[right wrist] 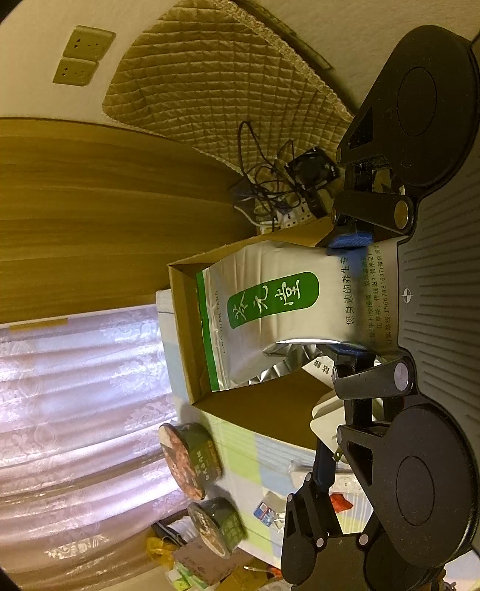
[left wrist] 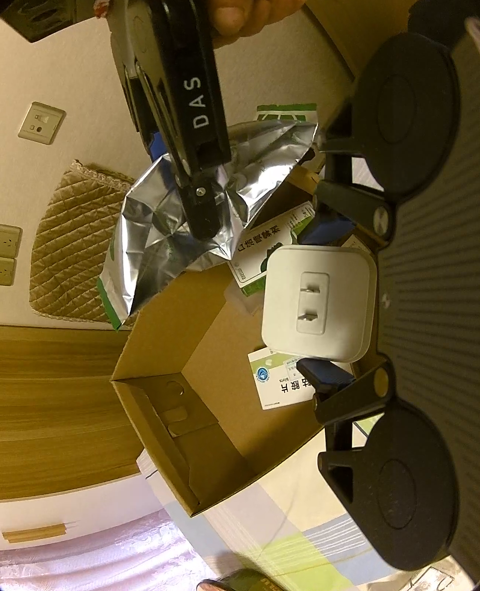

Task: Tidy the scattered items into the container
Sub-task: 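Lower the foil pouch into the box and open the right tool while the left tool releases the adapter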

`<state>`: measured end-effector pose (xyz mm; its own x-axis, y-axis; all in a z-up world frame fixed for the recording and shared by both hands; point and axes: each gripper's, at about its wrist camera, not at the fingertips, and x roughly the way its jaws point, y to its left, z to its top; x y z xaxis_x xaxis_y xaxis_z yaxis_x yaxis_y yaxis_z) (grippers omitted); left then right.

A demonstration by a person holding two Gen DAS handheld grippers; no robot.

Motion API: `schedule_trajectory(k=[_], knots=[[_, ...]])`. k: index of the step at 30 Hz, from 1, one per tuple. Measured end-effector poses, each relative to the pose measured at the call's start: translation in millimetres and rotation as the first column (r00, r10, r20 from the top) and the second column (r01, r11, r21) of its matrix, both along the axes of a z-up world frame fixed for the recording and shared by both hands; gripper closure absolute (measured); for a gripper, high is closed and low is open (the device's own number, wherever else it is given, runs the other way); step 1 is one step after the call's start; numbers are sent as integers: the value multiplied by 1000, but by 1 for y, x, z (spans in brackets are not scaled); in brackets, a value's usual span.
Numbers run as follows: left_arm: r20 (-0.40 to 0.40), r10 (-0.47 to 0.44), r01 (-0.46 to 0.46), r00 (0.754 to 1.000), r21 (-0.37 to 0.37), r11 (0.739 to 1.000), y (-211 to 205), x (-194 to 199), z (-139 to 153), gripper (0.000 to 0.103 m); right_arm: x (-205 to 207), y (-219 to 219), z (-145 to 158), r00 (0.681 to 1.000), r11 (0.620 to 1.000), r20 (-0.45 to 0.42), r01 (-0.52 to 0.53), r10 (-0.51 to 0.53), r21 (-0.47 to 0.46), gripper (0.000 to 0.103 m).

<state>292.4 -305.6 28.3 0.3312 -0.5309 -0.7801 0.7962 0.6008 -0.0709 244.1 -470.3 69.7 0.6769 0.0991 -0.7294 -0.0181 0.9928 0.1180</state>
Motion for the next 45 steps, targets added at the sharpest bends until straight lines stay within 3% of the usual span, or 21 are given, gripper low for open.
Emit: schedule_trajectory(k=[3,6,15,20,45], knots=[[-2,2,-2,1000,3,1000,0,0,-2,43,-1,1,-2,1000,1000,-2,2,-2,2,53],[-10,-2,2,1000,5,1000,1,0,-2,33,-1,1,-3,1000,1000,0,2,-2,1,53],[34,45,-45,998,0,999,27,-9,9,33,0,3,1,1000,1000,13,0,0,2,53],[23,85,-85,996,-3,996,44,-12,11,33,5,8,2,1000,1000,18,-11,11,7,53],[-2,112,-112,994,-17,994,65,-16,4,33,31,34,-8,999,999,2,-34,34,4,52]])
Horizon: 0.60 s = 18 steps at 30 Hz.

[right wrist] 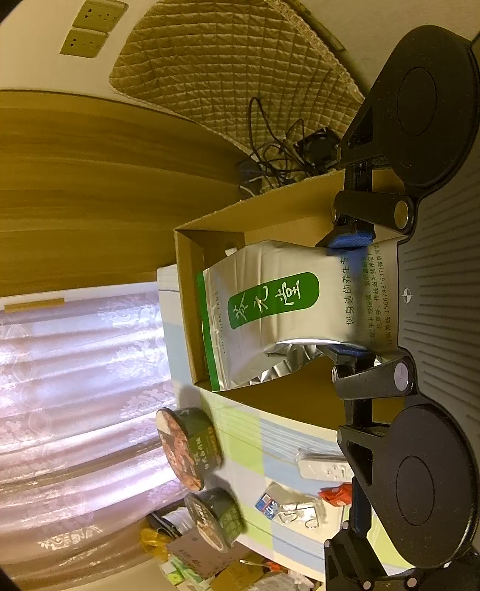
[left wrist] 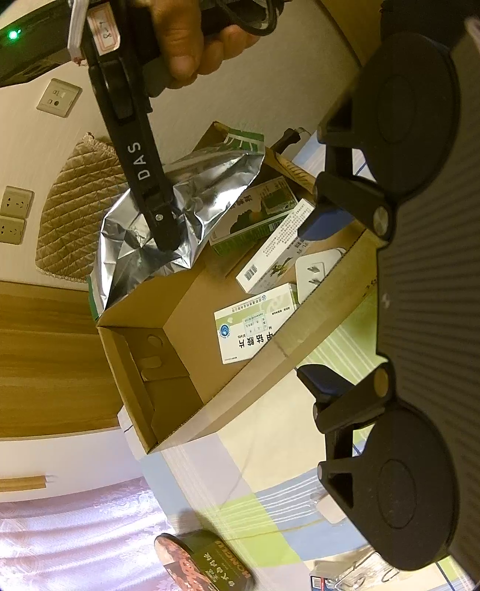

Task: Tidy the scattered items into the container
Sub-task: 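Lower the foil pouch into the box and open the right tool while the left tool releases the adapter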

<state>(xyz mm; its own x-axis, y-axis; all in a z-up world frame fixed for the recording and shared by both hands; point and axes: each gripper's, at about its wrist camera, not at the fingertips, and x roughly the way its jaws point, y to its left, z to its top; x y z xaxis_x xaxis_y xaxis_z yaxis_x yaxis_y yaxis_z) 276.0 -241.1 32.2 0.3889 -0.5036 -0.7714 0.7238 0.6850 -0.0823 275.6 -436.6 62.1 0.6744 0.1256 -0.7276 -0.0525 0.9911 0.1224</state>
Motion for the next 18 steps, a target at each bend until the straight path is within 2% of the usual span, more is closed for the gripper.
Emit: schedule_trajectory(k=[5,7,9,18], knots=[[-2,5,-5,1000,-2,1000,4,0,-1,33,3,-3,-3,1000,999,10,30,-30,19,52],[-5,6,-6,1000,-3,1000,6,0,-1,33,3,-5,-4,999,999,9,37,-37,39,20],[-4,9,-9,1000,-2,1000,8,0,-1,33,0,-5,-2,999,998,30,30,-32,49,19],[-9,17,-17,1000,-1,1000,16,-2,-2,33,-6,-4,1,999,999,28,29,-30,46,19]])
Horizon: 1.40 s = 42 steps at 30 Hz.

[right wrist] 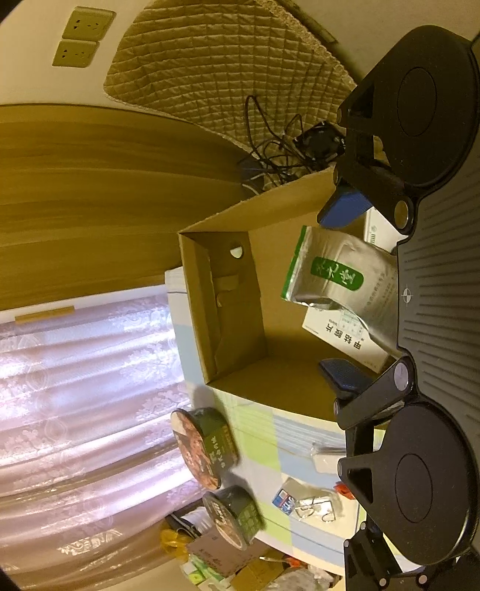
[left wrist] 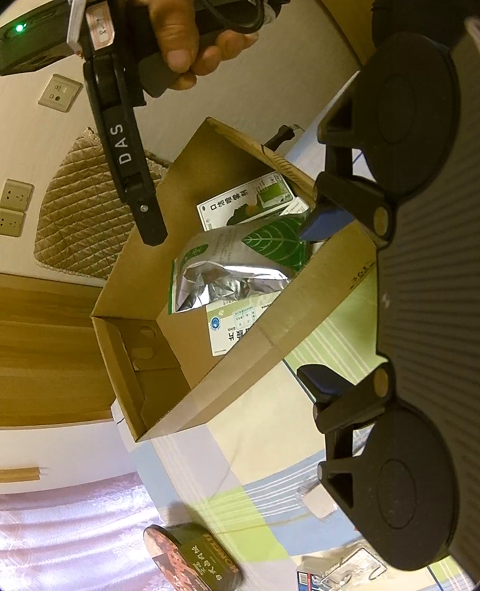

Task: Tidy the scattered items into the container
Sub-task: 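Lower the foil pouch into the box and open the right tool while the left tool releases the adapter, then withdraw both tools from the box back over the table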

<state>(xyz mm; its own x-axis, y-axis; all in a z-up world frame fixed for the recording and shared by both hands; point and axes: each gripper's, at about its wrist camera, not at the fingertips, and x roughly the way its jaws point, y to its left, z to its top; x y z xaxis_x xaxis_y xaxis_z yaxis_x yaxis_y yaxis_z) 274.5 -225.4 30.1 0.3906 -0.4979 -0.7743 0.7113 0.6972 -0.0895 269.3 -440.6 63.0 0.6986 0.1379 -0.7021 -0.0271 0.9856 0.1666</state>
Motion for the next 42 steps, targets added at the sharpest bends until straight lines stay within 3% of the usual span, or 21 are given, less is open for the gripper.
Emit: schedule_trajectory(k=[13,22,34,42], knots=[[6,40,-40,999,-2,999,24,-12,8,33,-26,16,2,1000,1000,-17,6,-6,23,19],[6,85,-85,996,8,996,59,-40,15,32,-66,35,6,1000,999,-29,11,-9,50,19],[-23,184,-184,983,-22,983,118,-99,22,20,-126,80,21,1000,996,-25,-9,12,89,19],[-40,292,-293,956,-20,956,171,-141,15,6,-154,120,12,997,990,-54,-47,54,131,19]])
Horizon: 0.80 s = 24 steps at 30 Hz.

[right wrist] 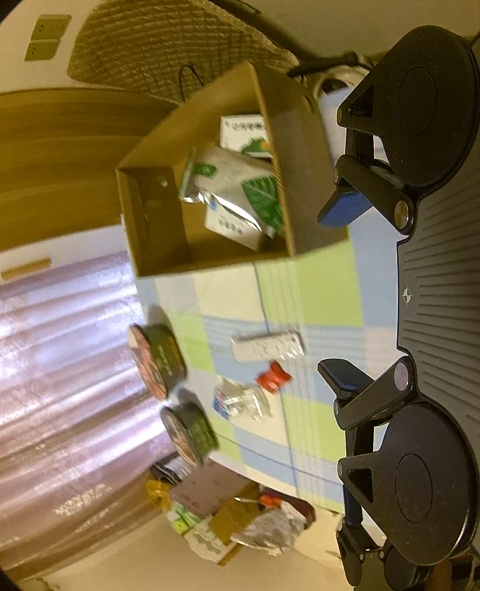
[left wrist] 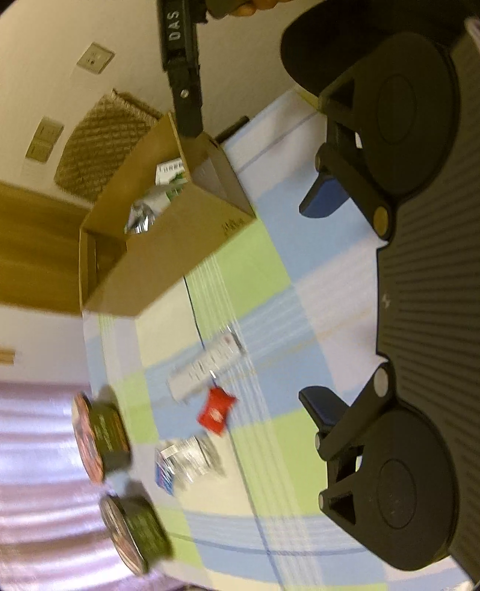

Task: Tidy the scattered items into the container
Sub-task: 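Withdraw both tools from the box back over the table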

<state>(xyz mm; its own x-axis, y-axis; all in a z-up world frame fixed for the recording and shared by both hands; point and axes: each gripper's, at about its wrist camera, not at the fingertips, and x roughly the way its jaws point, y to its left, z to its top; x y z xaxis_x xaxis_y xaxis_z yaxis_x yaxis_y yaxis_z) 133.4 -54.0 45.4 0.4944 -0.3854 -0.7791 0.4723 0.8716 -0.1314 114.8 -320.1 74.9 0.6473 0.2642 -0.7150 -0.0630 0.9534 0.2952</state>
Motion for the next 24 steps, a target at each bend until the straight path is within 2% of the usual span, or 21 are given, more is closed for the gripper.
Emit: schedule_trajectory(k=[4,13,24], knots=[[3,69,-69,998,11,998,28,-17,-4,2,-12,20,-7,1000,1000,-19,-22,22,15,19],[6,169,-169,986,30,985,72,-31,-4,2,-26,57,-21,995,996,-62,-78,80,30,19],[-5,229,-229,973,33,973,96,-13,-7,2,-12,82,-31,987,990,-82,-139,138,2,19]])
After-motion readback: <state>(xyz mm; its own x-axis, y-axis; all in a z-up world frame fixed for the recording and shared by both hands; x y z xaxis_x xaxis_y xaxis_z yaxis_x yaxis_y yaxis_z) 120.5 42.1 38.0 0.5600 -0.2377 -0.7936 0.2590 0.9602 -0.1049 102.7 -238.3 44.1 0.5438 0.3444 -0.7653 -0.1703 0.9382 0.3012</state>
